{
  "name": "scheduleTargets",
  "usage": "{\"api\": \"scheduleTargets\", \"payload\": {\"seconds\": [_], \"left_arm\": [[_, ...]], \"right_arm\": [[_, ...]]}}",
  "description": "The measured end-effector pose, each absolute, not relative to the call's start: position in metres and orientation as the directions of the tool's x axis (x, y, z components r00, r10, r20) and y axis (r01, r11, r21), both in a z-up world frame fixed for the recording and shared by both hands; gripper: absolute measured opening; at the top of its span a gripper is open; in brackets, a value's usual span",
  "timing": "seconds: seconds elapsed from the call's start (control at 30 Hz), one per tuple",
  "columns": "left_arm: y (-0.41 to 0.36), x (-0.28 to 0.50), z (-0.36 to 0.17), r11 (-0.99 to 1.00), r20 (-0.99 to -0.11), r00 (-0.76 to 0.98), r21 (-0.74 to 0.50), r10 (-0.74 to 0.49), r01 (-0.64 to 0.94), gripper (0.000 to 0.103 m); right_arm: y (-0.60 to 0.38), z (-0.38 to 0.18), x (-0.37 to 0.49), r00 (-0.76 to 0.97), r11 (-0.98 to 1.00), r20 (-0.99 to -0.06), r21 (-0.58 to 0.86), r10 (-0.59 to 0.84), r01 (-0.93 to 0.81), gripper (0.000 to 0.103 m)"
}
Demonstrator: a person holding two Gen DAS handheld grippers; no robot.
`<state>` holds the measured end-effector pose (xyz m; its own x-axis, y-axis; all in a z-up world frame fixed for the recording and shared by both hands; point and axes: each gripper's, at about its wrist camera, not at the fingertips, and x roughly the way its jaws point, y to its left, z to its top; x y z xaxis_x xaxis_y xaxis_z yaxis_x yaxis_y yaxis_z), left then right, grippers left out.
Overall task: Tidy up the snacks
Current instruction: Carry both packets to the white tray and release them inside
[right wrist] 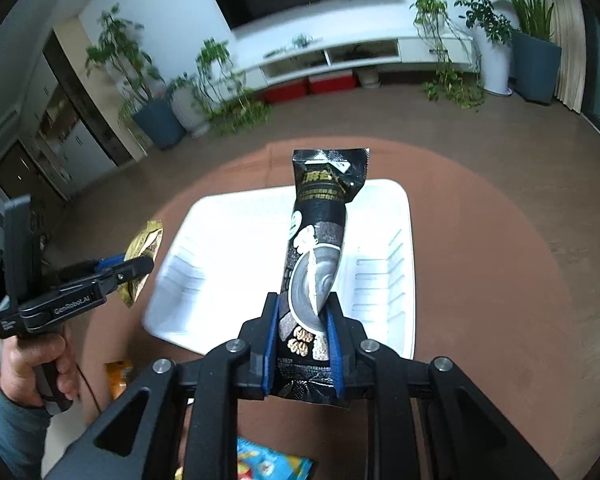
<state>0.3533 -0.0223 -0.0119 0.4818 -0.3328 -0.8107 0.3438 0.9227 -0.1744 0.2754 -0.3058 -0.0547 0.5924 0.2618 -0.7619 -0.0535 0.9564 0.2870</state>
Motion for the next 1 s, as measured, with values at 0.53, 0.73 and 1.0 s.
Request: {"api": "scheduleTargets", "payload": {"seconds": [0.53,0.73,1.0], "left_arm": [[-0.07,0.39,-0.086,0.929,-0.873,0.419,-0.093,-0.249,0.358,0.029],[-0.093,0.394,-0.102,0.934,-0.871,0.436,-0.064,-0.224,0.352,0.03],[-0.085,0.389,-0.072,0.932,-0.822,0.495,-0.111,-0.282,0.346,0.03]], "right_arm": [[-0.297,-0.106,0.313,0.492,0.974,-0.845,0.222,0.21,-0.034,0.024],[-0.292,-0.106,0.31,0.489,0.981,-0.852,0.191,0.186,-0.041,0.027],[-0.294,-0.073,0.292,0.562,0.988,-0.814,0.155,0.143,-0.028,0.047]]}}
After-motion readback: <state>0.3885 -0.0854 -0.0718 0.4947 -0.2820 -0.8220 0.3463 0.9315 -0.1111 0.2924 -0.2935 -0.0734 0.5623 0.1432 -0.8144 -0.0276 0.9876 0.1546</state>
